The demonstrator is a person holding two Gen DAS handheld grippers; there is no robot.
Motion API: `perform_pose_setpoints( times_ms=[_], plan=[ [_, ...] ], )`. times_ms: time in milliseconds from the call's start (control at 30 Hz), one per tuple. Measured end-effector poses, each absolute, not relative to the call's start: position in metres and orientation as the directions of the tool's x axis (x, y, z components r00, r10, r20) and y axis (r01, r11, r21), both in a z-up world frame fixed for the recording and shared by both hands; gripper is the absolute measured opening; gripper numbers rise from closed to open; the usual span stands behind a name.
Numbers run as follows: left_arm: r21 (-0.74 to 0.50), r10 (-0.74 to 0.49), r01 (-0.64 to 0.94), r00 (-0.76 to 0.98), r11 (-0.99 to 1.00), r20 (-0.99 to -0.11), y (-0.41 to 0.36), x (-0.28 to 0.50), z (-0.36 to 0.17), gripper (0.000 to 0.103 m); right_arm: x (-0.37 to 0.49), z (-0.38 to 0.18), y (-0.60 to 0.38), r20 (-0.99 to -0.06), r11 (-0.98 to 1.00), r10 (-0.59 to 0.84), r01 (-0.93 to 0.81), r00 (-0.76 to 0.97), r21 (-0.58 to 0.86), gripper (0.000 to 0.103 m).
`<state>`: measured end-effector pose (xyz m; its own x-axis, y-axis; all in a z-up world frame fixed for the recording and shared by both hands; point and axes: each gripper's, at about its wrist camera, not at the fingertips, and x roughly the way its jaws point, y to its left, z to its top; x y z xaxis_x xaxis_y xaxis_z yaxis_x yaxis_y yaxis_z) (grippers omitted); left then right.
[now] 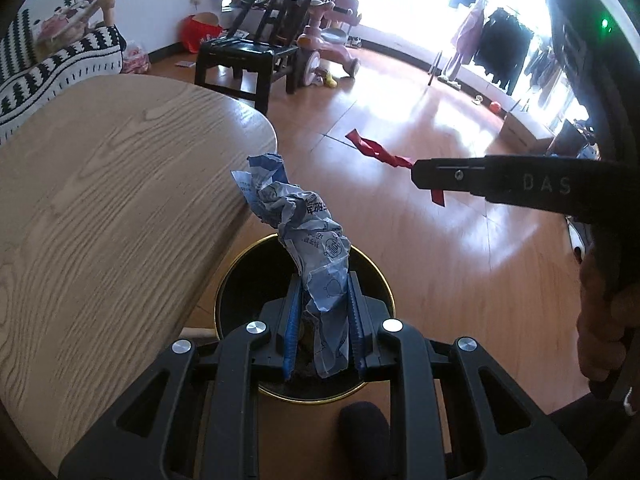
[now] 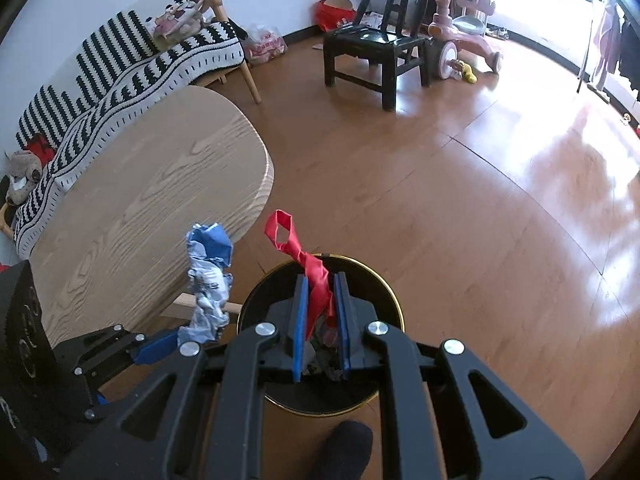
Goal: Collect trash
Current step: 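Carry the wrapper and red ribbon over the black bin, then open both tools to drop the wrapper and ribbon into the bin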
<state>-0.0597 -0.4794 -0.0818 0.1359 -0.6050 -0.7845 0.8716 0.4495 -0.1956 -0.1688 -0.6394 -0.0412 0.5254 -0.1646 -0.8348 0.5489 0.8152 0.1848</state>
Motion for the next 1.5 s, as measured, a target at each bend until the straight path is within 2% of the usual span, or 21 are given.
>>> perform_pose_setpoints(
  times_ms=[1500],
  plan=[
    [-0.185, -0.603, 0.869, 0.152, 0.459, -0.783, -0.483, -0.062, -0.08, 0.022, -0.159, -0.046, -0.642, -0.84, 0.818, -0.138, 0.539, 0.525, 0.202, 0.014]
  ],
)
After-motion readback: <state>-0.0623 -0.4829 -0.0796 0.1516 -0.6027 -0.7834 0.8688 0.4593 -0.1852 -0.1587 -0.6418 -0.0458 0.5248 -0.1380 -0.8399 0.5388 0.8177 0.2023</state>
